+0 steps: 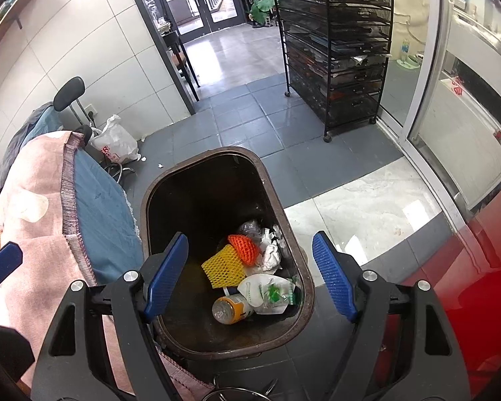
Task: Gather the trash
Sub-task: 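Lower the green snack bag into the bin and open the left tool, then move both tools back over the green carton and the orange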
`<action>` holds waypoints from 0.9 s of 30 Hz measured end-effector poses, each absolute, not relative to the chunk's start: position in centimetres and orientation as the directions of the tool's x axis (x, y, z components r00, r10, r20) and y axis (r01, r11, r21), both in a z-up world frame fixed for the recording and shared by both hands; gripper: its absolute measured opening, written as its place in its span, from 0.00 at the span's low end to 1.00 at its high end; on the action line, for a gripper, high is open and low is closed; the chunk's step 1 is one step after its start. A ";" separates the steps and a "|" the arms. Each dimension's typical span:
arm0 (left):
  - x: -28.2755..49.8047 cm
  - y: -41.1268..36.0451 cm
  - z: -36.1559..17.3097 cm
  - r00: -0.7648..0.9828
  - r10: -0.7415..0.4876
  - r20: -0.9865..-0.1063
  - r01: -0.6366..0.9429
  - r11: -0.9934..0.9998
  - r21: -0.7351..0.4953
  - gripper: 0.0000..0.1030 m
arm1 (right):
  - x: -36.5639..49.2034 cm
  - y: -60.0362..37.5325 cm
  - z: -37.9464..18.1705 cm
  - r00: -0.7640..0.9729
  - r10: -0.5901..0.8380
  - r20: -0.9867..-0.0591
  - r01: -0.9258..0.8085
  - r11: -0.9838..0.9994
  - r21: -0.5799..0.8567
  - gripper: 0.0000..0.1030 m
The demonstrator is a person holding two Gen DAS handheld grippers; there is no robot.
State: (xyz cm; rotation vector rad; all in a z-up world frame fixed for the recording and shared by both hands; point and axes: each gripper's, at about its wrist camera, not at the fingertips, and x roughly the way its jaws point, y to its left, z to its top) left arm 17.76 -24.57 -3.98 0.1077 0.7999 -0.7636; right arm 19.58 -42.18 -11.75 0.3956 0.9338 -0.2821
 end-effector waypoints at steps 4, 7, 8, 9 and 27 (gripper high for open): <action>17.6 -23.4 -3.3 0.466 -0.582 -0.666 0.643 0.740 -0.197 0.94 | 19.7 -41.4 -11.1 0.577 -0.064 -0.815 0.383 0.901 0.201 0.75; 17.5 -22.0 -2.8 0.481 -0.581 -0.657 0.625 0.752 -0.208 0.94 | 20.0 -40.5 -10.6 0.585 -0.057 -0.809 0.364 0.910 0.199 0.79; 17.5 -21.6 -2.7 0.489 -0.577 -0.654 0.618 0.759 -0.207 0.94 | 20.1 -40.3 -10.4 0.590 -0.057 -0.806 0.358 0.913 0.198 0.82; 17.4 -21.0 -2.5 0.501 -0.570 -0.652 0.609 0.767 -0.203 0.94 | 20.1 -39.9 -10.1 0.596 -0.056 -0.801 0.349 0.916 0.196 0.82; 16.3 -11.2 -0.3 0.675 -0.397 -0.622 0.419 0.900 -0.120 0.94 | 22.3 -30.5 -6.0 0.657 0.062 -0.751 0.104 0.980 0.172 0.84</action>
